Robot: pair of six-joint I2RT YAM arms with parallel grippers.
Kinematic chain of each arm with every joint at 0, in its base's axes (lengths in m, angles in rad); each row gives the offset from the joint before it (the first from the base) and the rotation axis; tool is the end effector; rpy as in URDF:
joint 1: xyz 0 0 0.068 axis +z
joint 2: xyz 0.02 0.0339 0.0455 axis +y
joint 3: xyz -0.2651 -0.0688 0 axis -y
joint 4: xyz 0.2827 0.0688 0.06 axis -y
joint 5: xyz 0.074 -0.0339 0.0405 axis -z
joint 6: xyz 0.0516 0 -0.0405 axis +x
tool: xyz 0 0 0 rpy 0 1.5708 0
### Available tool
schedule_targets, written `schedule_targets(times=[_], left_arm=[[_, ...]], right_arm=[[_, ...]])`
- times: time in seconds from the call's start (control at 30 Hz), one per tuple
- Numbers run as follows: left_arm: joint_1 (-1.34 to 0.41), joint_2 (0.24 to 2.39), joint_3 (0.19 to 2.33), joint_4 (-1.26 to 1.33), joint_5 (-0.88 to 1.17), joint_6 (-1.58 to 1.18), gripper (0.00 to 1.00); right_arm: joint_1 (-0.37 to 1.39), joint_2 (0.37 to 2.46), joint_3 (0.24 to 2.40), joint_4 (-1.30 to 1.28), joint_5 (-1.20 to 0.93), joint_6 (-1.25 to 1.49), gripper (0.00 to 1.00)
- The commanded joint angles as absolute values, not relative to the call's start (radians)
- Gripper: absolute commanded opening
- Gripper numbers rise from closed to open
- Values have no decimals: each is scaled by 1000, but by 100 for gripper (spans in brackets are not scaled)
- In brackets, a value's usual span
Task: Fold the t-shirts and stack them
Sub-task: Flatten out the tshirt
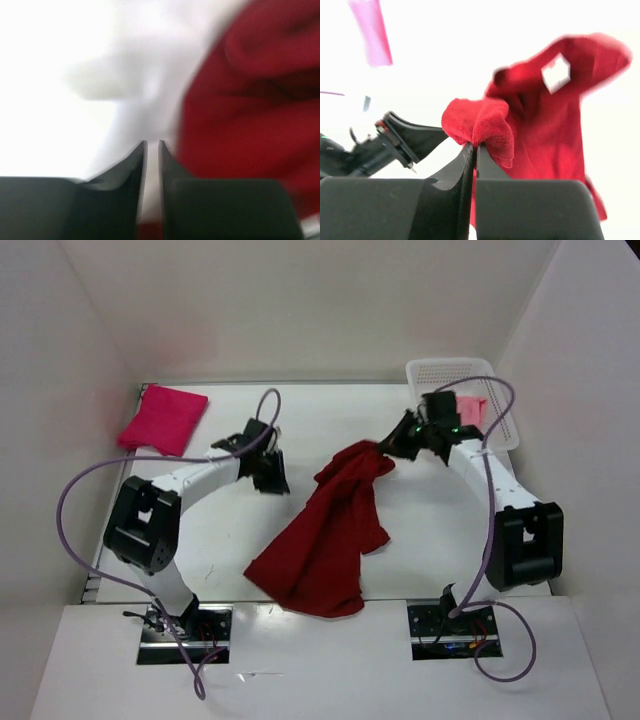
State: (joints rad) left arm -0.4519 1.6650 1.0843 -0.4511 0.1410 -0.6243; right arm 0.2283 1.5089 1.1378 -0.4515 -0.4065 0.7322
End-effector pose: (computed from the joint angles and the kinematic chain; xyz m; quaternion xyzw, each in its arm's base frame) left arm 0.3373 -0.1718 0.1651 -0.0641 0.9596 -0.1944 0.1933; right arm 0.3571 0.1039 0.2425 0.1558 0.9013 0.3320 0.2306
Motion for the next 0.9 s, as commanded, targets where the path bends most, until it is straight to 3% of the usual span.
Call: schedule_targets(times=[0.0,0.03,0.07,0.2,0.47,0.6,0.87], left_arm=[[-368,1719,1288,-414,215,-560,34],[-368,1720,1304,-414,215,-560,56],[-368,1704,1289,-414,215,-560,66],[-358,1561,1116,-384,167,-560,92],[-388,1336,841,-370,193,-687,91],[-500,1377,793,-344,152,-767,73],[-534,1472,759,-253,137,-787,72]], right_arm=[[131,1509,1307,-342,-492,793,1],[100,1519,1368,-342,-492,807,1],[89,1528,1394,-342,-479,807,1],[66,1607,1473,-333,-465,828,1],[57,1609,1441,-324,-440,793,1],[57,1598,1428,-324,-440,784,1],[57,1562,1385,-321,-459,775,1]])
